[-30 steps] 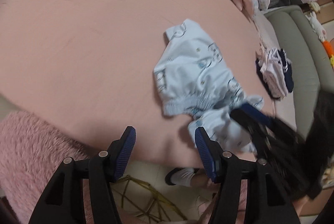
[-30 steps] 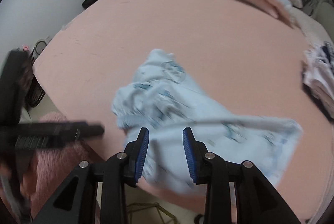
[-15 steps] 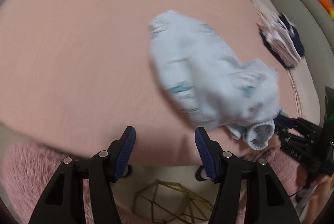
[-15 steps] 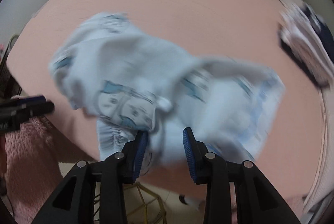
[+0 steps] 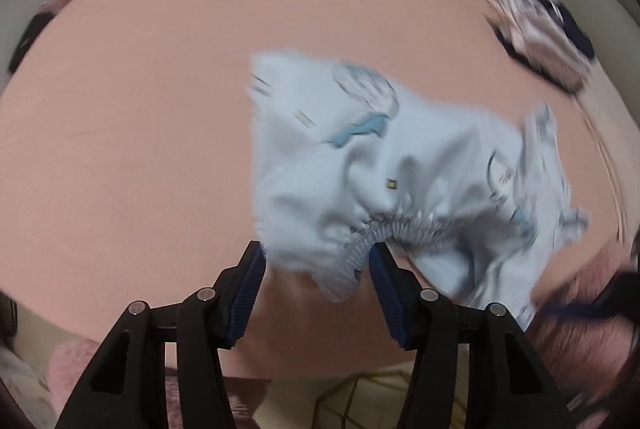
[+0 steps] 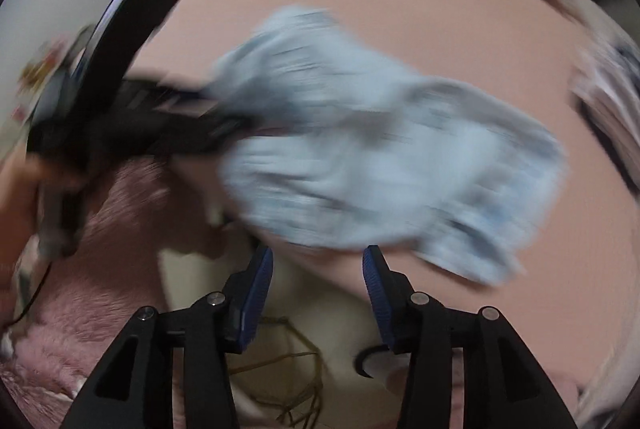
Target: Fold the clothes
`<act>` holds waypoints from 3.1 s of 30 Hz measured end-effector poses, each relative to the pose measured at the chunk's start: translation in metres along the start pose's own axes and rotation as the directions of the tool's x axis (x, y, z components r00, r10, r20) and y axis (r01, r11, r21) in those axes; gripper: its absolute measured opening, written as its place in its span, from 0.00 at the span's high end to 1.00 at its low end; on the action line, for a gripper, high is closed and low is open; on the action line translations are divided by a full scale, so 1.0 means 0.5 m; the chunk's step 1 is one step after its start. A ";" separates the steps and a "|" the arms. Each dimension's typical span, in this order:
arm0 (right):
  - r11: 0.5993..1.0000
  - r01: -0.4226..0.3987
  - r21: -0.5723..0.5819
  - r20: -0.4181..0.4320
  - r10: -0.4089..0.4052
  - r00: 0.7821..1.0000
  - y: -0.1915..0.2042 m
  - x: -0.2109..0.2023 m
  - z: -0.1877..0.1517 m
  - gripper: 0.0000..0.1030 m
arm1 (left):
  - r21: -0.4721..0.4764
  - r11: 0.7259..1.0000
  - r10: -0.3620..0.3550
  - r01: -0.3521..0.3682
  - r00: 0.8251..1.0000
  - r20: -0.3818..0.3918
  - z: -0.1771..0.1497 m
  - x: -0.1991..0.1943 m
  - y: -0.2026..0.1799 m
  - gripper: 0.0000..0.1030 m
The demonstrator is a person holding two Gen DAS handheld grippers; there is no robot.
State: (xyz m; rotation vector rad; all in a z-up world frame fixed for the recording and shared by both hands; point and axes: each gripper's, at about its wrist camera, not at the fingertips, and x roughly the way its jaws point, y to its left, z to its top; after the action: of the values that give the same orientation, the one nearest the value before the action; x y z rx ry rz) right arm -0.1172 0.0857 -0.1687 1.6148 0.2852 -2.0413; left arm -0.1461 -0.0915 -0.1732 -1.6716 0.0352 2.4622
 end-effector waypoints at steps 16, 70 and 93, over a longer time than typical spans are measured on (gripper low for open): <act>0.922 0.110 0.372 0.127 -0.168 0.978 -0.115 0.029 0.071 0.55 | 0.027 0.994 -0.105 0.107 0.993 -0.044 -0.003 0.056 0.053 0.51; 0.955 0.293 -0.043 -0.263 -0.293 0.919 -0.260 -0.071 0.087 0.31 | 0.019 0.986 -0.162 0.163 0.986 -0.026 -0.035 0.013 -0.078 0.79; 0.907 0.417 0.059 0.067 -0.420 0.905 -0.005 0.076 -0.005 0.31 | -0.013 0.988 -0.153 0.152 0.988 -0.019 -0.044 0.022 -0.046 0.79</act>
State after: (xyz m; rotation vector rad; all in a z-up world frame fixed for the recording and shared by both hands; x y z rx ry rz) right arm -0.1223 0.0787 -0.2058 1.5980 0.6091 -2.4370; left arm -0.1263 -0.0702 -0.1898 -1.6375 -0.1006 2.3383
